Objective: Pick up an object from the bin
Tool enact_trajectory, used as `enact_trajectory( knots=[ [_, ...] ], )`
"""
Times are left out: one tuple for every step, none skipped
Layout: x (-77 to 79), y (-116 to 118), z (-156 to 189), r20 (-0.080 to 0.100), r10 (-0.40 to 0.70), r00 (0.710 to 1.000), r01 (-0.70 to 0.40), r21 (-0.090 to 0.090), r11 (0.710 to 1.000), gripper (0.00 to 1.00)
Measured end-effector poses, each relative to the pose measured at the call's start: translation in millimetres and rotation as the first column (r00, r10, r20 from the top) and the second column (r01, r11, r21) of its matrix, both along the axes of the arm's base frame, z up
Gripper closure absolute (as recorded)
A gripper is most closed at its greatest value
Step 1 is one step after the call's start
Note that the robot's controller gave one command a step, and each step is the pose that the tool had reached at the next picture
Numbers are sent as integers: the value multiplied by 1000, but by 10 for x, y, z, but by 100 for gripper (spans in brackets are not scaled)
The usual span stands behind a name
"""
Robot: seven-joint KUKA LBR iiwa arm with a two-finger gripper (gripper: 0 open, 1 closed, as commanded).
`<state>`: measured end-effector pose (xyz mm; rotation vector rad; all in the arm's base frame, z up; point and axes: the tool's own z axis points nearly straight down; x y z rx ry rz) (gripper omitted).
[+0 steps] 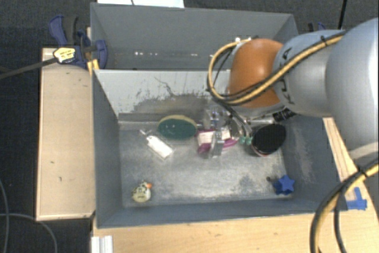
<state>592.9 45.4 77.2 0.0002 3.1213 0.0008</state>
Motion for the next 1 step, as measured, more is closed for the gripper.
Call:
enact_trajectory(
  knots=[
    [-41,-35,1122,-11,12,1000,-12,0,1000,100]
  ],
)
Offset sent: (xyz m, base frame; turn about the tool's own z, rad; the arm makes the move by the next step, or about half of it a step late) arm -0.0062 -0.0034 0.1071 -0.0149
